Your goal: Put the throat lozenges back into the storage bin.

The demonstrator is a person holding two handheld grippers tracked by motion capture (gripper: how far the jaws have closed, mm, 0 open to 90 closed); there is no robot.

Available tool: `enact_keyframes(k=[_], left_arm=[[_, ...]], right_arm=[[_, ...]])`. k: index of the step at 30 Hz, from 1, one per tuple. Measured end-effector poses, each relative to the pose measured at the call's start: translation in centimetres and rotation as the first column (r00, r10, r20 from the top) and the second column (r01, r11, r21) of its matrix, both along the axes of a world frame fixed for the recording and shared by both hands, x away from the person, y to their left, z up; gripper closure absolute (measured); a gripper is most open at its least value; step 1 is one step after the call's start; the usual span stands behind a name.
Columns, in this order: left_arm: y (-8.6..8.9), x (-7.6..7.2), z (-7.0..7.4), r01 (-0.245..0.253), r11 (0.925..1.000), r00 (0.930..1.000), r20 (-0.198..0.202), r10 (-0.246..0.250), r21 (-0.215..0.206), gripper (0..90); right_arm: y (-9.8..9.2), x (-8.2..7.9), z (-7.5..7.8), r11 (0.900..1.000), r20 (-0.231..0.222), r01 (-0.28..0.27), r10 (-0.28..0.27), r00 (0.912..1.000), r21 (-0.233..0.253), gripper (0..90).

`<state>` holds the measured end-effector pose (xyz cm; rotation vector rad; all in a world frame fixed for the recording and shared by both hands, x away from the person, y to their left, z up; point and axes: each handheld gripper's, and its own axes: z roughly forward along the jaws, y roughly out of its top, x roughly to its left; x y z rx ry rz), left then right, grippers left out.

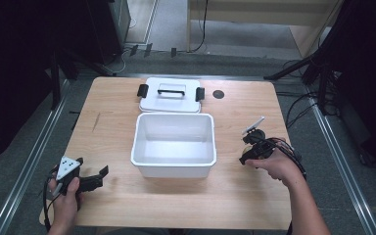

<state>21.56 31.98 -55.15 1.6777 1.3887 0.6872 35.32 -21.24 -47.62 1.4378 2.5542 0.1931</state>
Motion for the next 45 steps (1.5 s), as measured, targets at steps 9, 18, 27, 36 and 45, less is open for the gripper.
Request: enact_keyframes(k=[9, 18, 27, 36, 45], left_arm=[[0.0, 0.0, 0.0, 0.000, 1.0000, 1.0000, 0.000, 0.000, 0.000, 0.0], [0.0, 0.0, 0.0, 0.001, 1.0000, 1.0000, -0.001, -0.001, 0.001, 0.0], [0.0, 0.0, 0.0, 0.001, 1.0000, 1.0000, 0.000, -0.001, 0.001, 0.0], [0.0, 0.0, 0.0, 0.002, 1.0000, 1.0000, 0.004, -0.002, 0.002, 0.0], [-0.1, 0.0, 0.0, 0.001, 1.0000, 1.0000, 0.006, -0.001, -0.003, 0.0]], right_arm=[[1.0, 0.4, 2.8, 1.000, -0.003, -0.023, 0.023, 0.9997, 0.012, 20.7], [2.3, 0.7, 5.7, 0.998, 0.007, -0.057, 0.057, 0.9984, 0.023, 20.7], [3.4, 1.0, 8.0, 0.997, 0.002, -0.062, 0.062, 0.9981, 0.053, 20.7], [4.9, 0.7, 9.9, 0.994, 0.010, -0.096, 0.095, 0.9954, 0.045, 20.7], [6.4, 0.6, 11.6, 0.990, 0.026, -0.130, 0.129, 0.9913, 0.050, 20.7]])
